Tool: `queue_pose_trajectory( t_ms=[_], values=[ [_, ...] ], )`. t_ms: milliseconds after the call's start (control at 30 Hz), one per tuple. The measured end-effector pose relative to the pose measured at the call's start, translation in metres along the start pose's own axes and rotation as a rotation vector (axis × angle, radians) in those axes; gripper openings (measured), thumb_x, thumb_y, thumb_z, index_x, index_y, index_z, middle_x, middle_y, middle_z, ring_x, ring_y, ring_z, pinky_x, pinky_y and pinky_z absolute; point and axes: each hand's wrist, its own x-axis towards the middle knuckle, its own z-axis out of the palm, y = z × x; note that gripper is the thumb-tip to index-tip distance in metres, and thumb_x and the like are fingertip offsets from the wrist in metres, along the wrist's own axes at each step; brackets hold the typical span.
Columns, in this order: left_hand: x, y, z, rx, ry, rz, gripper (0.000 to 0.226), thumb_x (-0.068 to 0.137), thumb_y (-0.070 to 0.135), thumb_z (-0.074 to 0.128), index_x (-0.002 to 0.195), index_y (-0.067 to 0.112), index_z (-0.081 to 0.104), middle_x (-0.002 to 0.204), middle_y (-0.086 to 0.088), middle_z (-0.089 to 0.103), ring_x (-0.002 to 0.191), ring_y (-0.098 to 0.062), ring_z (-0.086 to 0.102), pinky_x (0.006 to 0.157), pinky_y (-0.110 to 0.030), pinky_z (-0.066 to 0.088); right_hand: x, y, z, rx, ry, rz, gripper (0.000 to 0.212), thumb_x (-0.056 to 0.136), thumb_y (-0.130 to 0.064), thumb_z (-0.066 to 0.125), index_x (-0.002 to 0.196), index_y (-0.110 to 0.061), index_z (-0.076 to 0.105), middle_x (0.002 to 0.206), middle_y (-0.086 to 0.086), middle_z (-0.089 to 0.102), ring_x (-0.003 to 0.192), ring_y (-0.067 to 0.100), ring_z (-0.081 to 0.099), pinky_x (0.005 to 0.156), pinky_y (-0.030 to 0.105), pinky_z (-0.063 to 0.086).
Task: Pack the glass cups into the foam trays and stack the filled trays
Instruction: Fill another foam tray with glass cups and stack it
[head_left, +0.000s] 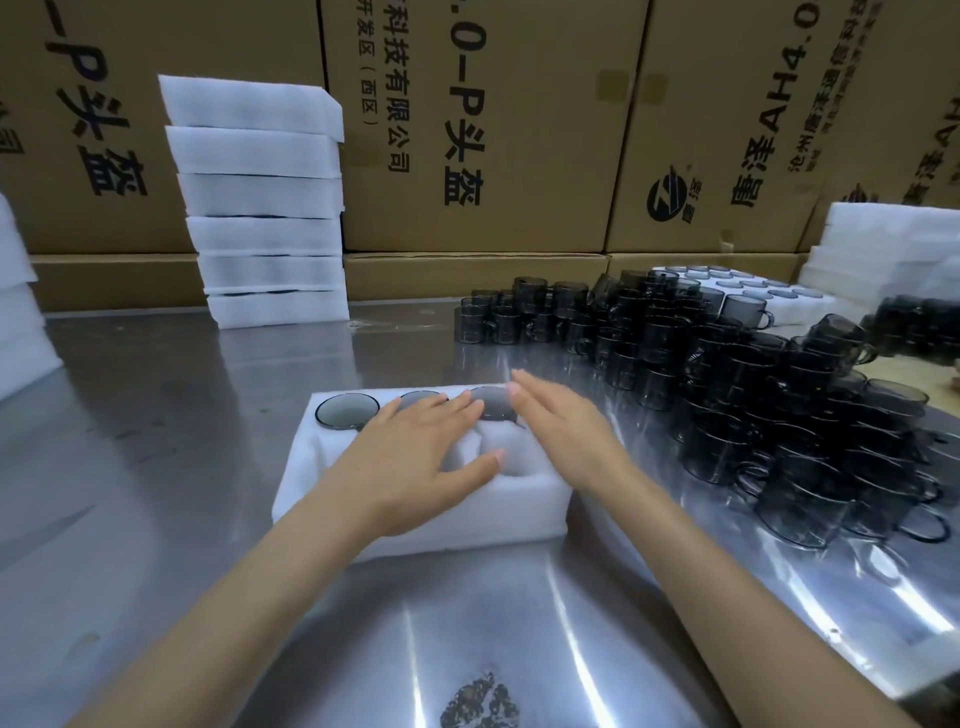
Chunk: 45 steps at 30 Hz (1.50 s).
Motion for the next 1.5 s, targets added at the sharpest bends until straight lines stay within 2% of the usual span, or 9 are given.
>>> queue_pose_trajectory(
  t_ms=[133, 333, 567, 767, 967, 1100, 1233, 1400, 1500],
  values=[
    [-0.017, 0.009, -0.003, 0.030, 0.228, 0.032, 0.077, 0.080, 0.063, 0.014, 0.137, 0.027, 0.049, 0.147, 0.011, 0.041, 0.133, -0.010, 0.038, 0.106, -0.023, 0.025, 0.003, 0.012, -0.020, -0.208, 0.265, 0.106, 0.044, 0.095, -0.038, 0.044, 0.138, -0.027, 0.046, 0.150, -0.009, 0.036, 0.128, 0.020, 0.047, 0.106, 0.040, 0.036],
    [-0.020, 0.014, -0.004, 0.089, 0.294, 0.128, 0.052, 0.090, 0.042, 0.032, 0.112, 0.014, 0.068, 0.122, -0.004, 0.064, 0.106, -0.025, 0.062, 0.088, -0.036, 0.049, 0.004, 0.026, -0.055, -0.368, 0.566, 0.263, 0.042, 0.094, -0.026, 0.046, 0.135, -0.018, 0.047, 0.157, 0.006, 0.018, 0.104, 0.041, 0.057, 0.078, 0.039, 0.040],
    [-0.021, 0.014, -0.004, 0.076, 0.270, 0.106, 0.052, 0.091, 0.045, 0.027, 0.107, 0.017, 0.068, 0.119, 0.002, 0.064, 0.103, -0.022, 0.062, 0.077, -0.034, 0.050, 0.002, 0.035, -0.072, -0.380, 0.587, 0.482, 0.043, 0.094, -0.021, 0.046, 0.136, -0.011, 0.041, 0.154, 0.019, 0.017, 0.107, 0.044, 0.054, 0.078, 0.041, 0.039],
    [-0.022, 0.015, -0.004, 0.065, 0.255, 0.091, 0.059, 0.089, 0.050, 0.019, 0.111, 0.021, 0.066, 0.124, 0.007, 0.060, 0.106, -0.018, 0.060, 0.078, -0.032, 0.048, 0.000, 0.042, -0.075, -0.420, 0.647, 0.483, 0.028, 0.089, -0.008, 0.051, 0.117, -0.008, 0.052, 0.126, 0.014, 0.041, 0.090, 0.040, 0.057, 0.068, 0.036, 0.035],
    [-0.023, 0.015, -0.003, 0.053, 0.269, 0.113, 0.059, 0.090, 0.049, 0.020, 0.112, 0.020, 0.066, 0.118, 0.008, 0.062, 0.102, -0.017, 0.060, 0.079, -0.035, 0.048, -0.003, 0.042, -0.082, -0.318, 0.745, 0.488, 0.023, 0.089, -0.008, 0.057, 0.110, -0.011, 0.047, 0.117, 0.015, 0.051, 0.096, 0.040, 0.056, 0.068, 0.037, 0.034],
    [-0.026, 0.016, -0.003, 0.064, 0.347, 0.180, 0.046, 0.093, 0.038, 0.031, 0.099, 0.015, 0.070, 0.102, 0.004, 0.066, 0.085, -0.021, 0.063, 0.068, -0.036, 0.049, -0.010, 0.026, -0.080, -0.225, 0.786, 0.358, 0.021, 0.093, -0.019, 0.054, 0.113, -0.014, 0.051, 0.117, 0.011, 0.051, 0.094, 0.035, 0.055, 0.070, 0.035, 0.034],
    [-0.032, 0.015, -0.002, 0.060, 0.433, 0.270, 0.029, 0.091, 0.026, 0.043, 0.090, 0.013, 0.070, 0.091, 0.003, 0.066, 0.074, -0.022, 0.061, 0.059, -0.036, 0.048, -0.017, -0.003, -0.056, -0.086, 0.720, 0.020, 0.008, 0.091, -0.029, 0.055, 0.089, -0.021, 0.058, 0.093, -0.005, 0.049, 0.072, 0.014, 0.054, 0.064, 0.027, 0.035],
    [-0.057, 0.008, 0.009, 0.184, 0.420, 0.474, 0.030, 0.081, 0.018, 0.055, 0.107, 0.013, 0.069, 0.111, -0.003, 0.066, 0.093, -0.023, 0.062, 0.080, -0.034, 0.049, -0.030, -0.045, -0.018, -0.055, 0.564, -0.264, 0.030, 0.084, -0.045, 0.061, 0.069, -0.022, 0.050, 0.076, -0.007, 0.046, 0.061, 0.009, 0.049, 0.058, 0.028, 0.037],
    [-0.077, -0.014, 0.004, 0.207, 0.499, 0.530, 0.025, 0.078, 0.015, 0.057, 0.098, 0.015, 0.072, 0.107, -0.002, 0.067, 0.092, -0.022, 0.060, 0.083, -0.034, 0.047, -0.038, -0.065, 0.004, -0.069, 0.427, -0.398, 0.030, 0.086, -0.045, 0.061, 0.071, -0.021, 0.051, 0.076, -0.006, 0.047, 0.065, 0.014, 0.049, 0.058, 0.033, 0.042]
  ],
)
